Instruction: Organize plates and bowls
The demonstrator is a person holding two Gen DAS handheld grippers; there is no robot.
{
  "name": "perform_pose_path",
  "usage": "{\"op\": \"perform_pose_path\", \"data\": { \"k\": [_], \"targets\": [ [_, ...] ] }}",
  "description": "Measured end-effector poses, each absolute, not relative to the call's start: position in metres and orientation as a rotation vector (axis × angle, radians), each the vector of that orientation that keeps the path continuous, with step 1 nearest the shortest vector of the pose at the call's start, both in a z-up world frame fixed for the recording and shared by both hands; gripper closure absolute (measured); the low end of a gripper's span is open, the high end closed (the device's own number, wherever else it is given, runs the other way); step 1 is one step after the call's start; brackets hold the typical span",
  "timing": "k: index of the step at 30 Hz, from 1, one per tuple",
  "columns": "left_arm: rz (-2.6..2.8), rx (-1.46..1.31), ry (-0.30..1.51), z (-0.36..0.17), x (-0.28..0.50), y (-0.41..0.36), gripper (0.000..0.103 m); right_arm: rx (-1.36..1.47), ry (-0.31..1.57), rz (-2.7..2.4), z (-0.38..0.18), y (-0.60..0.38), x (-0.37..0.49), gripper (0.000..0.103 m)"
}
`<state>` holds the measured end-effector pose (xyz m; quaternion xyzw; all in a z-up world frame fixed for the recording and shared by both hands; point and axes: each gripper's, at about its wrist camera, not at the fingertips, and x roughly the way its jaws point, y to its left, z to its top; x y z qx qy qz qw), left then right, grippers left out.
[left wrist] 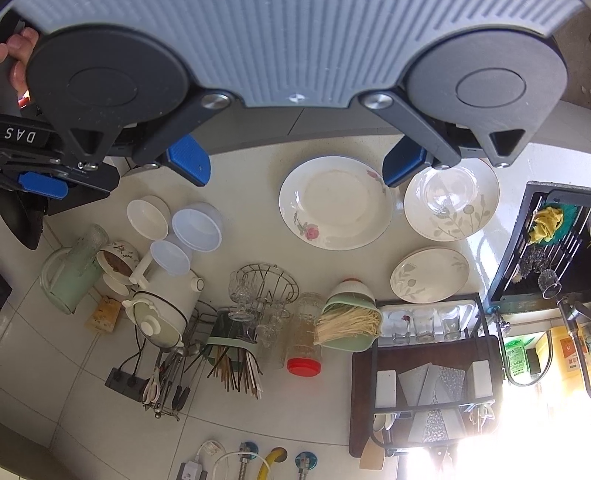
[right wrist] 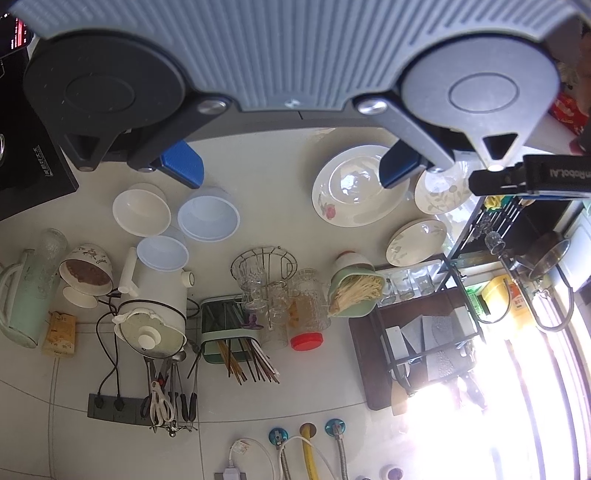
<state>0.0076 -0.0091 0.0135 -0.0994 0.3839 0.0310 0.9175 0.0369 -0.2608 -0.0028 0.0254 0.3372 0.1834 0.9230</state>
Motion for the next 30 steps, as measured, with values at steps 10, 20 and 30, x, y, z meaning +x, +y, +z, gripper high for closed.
{"op": "perform_pose_path", "data": {
  "k": [10, 20, 30],
  "targets": [
    [0.072, -0.213, 0.787, 0.0108, 0.0023, -0.0072, 0.002, 0.049, 0.691, 0.387, -0.0036, -0.2600, 0.0369, 0.000],
    [0.086, -0.193, 0.761, 0.0144, 0.0015, -0.0116, 0.002, 0.044, 0.697, 0.387, -0.0069, -0.2591, 0.0363, 0.000],
    [0.094, -0.205, 0.764, 0.0118, -0.0019, -0.0115, 0.002, 0.055, 0.702, 0.374, -0.0089, -0.2623, 0.0338, 0.000]
  ]
}}
